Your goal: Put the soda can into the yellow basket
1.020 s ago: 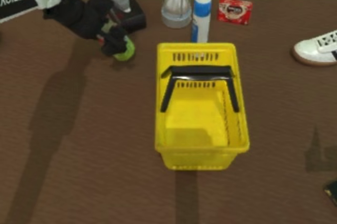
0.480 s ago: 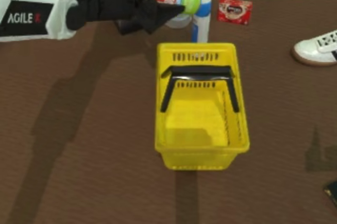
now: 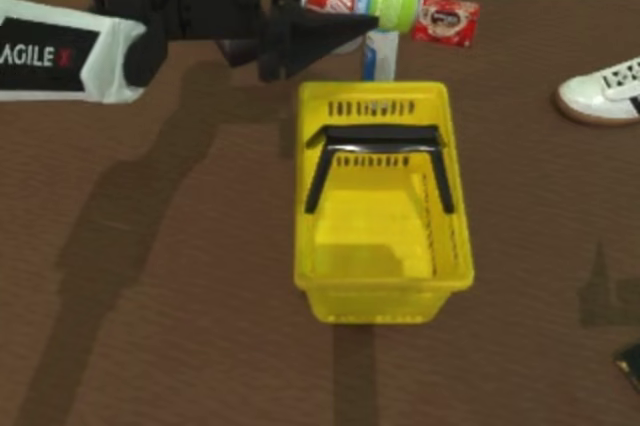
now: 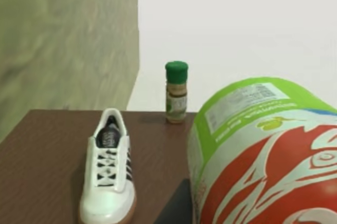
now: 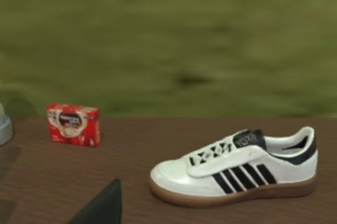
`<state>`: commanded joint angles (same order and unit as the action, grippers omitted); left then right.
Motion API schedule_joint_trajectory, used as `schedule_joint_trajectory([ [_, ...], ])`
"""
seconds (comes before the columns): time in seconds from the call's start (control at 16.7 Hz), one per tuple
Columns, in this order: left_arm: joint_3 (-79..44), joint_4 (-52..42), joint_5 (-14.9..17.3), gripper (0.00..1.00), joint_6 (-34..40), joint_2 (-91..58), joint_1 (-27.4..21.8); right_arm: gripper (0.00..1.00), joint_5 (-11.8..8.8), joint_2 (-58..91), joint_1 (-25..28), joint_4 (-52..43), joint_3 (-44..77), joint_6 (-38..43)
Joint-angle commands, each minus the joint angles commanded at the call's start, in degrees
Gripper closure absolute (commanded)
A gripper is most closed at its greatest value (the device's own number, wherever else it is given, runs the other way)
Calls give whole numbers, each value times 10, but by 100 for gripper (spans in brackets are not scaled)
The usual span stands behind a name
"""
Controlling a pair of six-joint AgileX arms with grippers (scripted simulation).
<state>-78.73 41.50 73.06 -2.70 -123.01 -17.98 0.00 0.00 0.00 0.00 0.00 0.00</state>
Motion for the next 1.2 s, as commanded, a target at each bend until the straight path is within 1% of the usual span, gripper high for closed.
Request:
schedule_joint_trajectory([
  [0.42, 1, 12, 3, 100, 0, -10, 3, 0, 0, 0, 0, 0, 0, 0],
  [0.54, 7, 46, 5, 100, 1, -38, 4, 0, 0, 0, 0, 0, 0, 0],
  [0.72, 22, 128, 6, 100, 3, -95, 9, 0, 0, 0, 0, 0, 0, 0],
  [0.84, 31, 167, 5, 100, 4, -126, 13, 0, 0, 0, 0, 0, 0, 0],
  [1.14, 36, 182, 4, 100, 5, -139, 14, 0, 0, 0, 0, 0, 0, 0],
  [1.2, 36, 182, 4, 92, 5, -139, 14, 0, 0, 0, 0, 0, 0, 0],
])
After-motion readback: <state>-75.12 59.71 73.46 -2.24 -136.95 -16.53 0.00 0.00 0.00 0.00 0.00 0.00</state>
